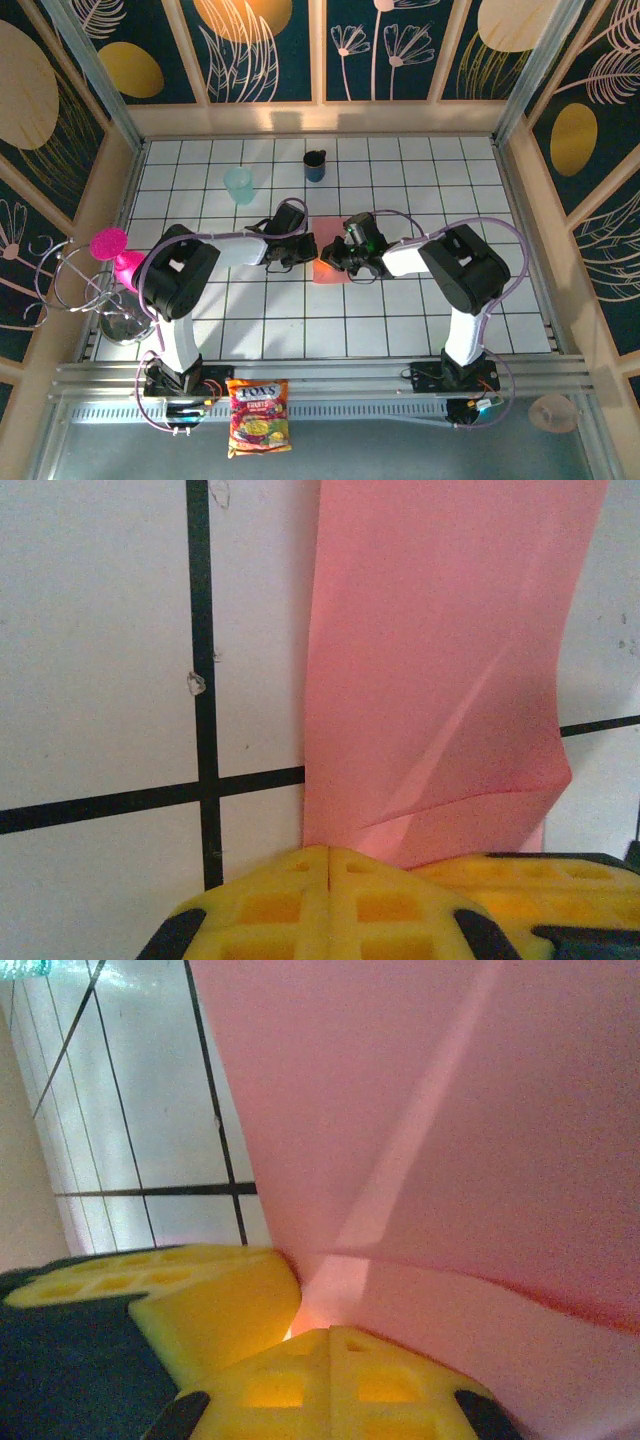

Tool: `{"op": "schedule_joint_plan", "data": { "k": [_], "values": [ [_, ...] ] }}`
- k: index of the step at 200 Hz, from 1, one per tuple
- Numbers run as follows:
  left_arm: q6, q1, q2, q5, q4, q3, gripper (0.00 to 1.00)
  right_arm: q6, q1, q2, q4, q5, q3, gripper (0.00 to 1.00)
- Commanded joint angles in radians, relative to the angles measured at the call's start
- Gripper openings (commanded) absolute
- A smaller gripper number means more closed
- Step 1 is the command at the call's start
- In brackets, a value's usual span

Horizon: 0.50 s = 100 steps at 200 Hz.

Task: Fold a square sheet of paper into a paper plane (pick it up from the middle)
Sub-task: Fold the triangle a second time at the center of the table.

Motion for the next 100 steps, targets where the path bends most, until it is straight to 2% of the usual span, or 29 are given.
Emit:
{"op": "schedule_joint_plan", "data": {
  "k": [1,100],
  "values": [
    [0.021,0.002,0.029,-0.059,-0.067,0.004,0.00,-0.051,-0.014,-0.083,-0.001,0.019,-0.006,0.00],
    [0.028,0.003,0.029,-0.054,-0.072,0.007,0.00,-0.072,-0.052,0.007,-0.068,0.080,0.009,0.00]
  ]
}}
